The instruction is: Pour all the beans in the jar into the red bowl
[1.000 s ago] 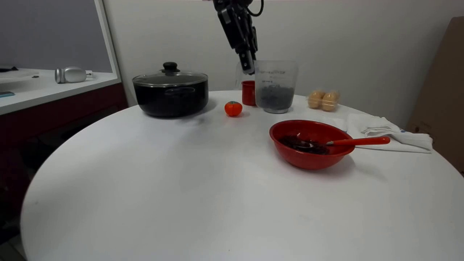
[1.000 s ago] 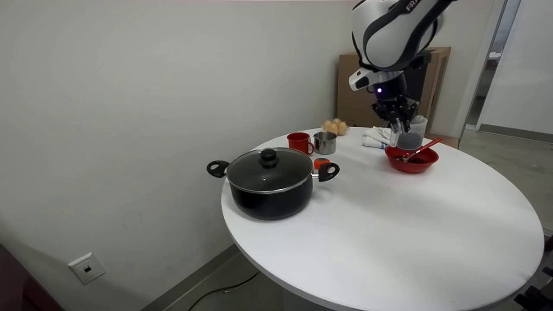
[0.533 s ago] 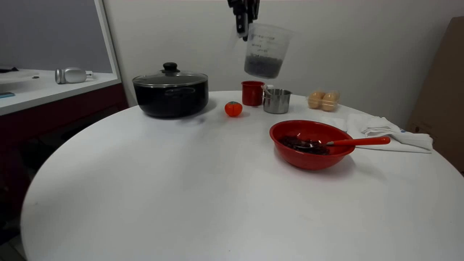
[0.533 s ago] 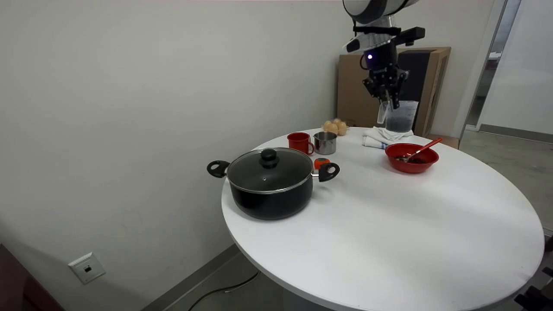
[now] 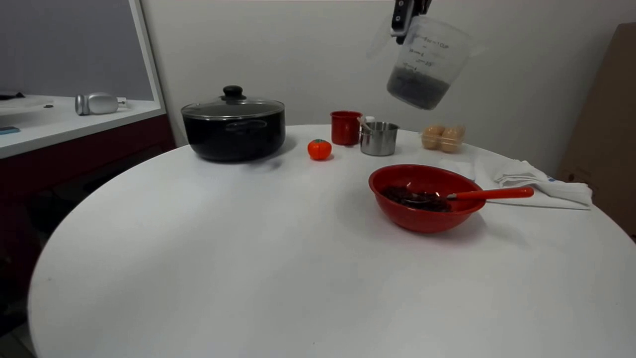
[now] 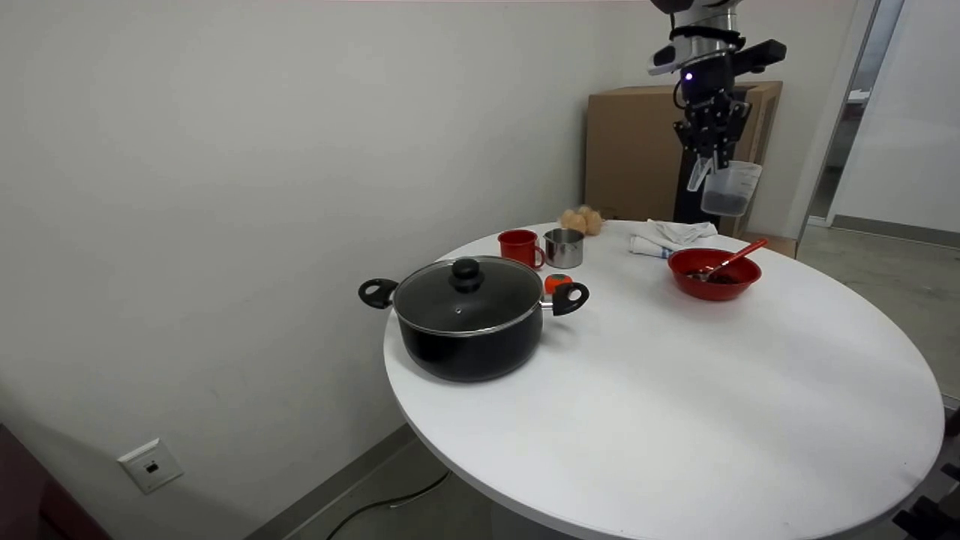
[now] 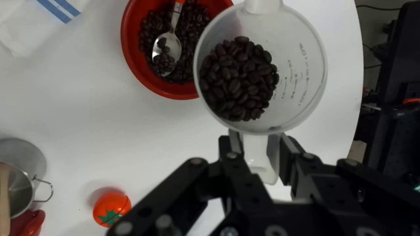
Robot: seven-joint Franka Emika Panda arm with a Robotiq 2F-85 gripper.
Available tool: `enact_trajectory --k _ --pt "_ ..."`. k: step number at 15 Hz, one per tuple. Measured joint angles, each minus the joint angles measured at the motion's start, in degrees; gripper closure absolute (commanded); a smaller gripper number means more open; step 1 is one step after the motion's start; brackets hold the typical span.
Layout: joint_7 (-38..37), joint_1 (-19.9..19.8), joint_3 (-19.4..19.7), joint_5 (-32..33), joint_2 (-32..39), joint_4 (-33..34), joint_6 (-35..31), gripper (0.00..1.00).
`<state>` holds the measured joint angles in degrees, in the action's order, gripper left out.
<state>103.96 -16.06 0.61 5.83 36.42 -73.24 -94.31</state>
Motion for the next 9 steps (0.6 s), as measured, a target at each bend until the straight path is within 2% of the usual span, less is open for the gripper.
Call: enact_trajectory --k 2,3,5,8,9 --pt "4.1 -0.9 -0.4 -1.3 3.5 5.0 2.1 0.93" --pt "6.2 -1.0 -0.8 -1.9 5.0 7.5 3.2 0.73" --pt "7.2 -0.6 -1.5 -2.4 7.7 12.0 5.0 0.73" --pt "7.2 -0.2 -1.7 -2.4 9.3 14.8 5.9 0.73" --pt "7.2 -0.2 -1.7 -2.4 9.4 15.0 6.0 0.93"
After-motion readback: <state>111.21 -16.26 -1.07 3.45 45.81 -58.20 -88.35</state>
